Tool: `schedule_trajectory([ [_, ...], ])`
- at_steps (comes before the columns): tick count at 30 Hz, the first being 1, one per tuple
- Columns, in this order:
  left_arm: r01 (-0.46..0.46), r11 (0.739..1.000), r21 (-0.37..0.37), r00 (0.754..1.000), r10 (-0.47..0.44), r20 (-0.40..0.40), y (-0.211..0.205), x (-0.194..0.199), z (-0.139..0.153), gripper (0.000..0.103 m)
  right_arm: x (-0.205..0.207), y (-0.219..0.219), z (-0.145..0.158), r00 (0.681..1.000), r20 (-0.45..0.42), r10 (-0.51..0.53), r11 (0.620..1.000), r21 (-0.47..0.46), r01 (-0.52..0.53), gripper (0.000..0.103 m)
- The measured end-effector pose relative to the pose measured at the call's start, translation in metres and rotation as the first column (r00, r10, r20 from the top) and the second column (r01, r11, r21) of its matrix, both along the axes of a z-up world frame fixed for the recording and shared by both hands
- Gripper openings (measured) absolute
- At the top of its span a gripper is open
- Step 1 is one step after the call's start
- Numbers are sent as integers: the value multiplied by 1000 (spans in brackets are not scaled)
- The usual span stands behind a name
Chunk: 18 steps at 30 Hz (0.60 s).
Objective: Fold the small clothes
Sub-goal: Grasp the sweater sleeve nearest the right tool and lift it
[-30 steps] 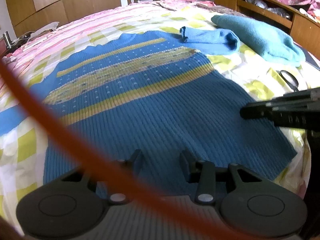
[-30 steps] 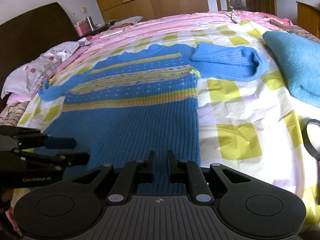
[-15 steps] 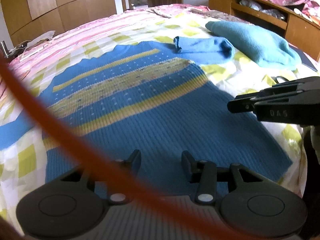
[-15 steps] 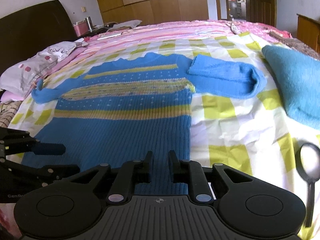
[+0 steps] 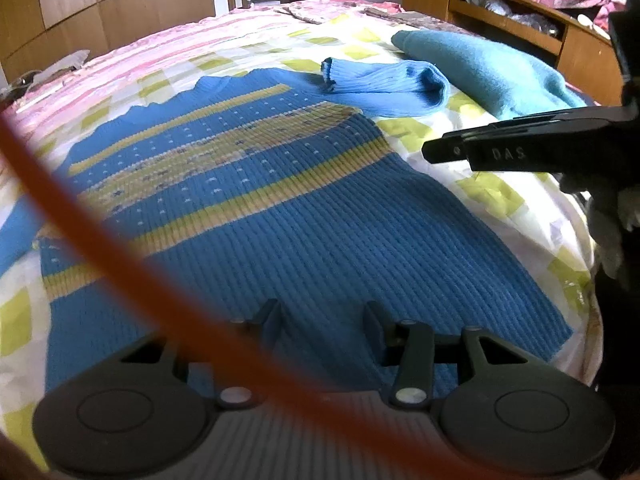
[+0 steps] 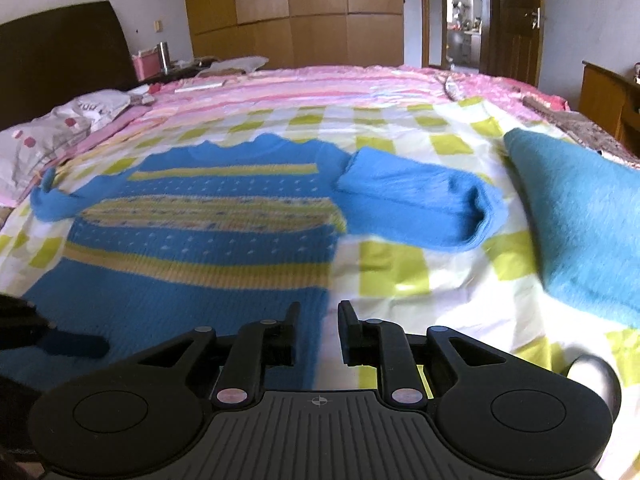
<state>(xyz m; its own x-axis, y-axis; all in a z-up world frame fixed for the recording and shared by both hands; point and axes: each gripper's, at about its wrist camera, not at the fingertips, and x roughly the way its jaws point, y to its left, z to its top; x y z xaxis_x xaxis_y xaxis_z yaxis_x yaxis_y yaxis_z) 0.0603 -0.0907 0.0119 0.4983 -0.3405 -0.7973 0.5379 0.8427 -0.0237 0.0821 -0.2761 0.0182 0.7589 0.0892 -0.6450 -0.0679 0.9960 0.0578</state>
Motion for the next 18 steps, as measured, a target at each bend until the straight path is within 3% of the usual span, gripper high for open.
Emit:
schedule_trajectory([
  [4,1,999,-35,1000,-1,-5,2,2,2,52,9,-4,-1,1000,22,-4,999,-32,5,21],
  [11,-4,994,-108,1000,5,8,1,17,8,52,44,-4,5,995,91,48,982,-187,-30,25],
  [18,-41,983,-179,999,38,-22,2,39,2,52,85,10,-10,989,103,108,933,-355,-65,28],
])
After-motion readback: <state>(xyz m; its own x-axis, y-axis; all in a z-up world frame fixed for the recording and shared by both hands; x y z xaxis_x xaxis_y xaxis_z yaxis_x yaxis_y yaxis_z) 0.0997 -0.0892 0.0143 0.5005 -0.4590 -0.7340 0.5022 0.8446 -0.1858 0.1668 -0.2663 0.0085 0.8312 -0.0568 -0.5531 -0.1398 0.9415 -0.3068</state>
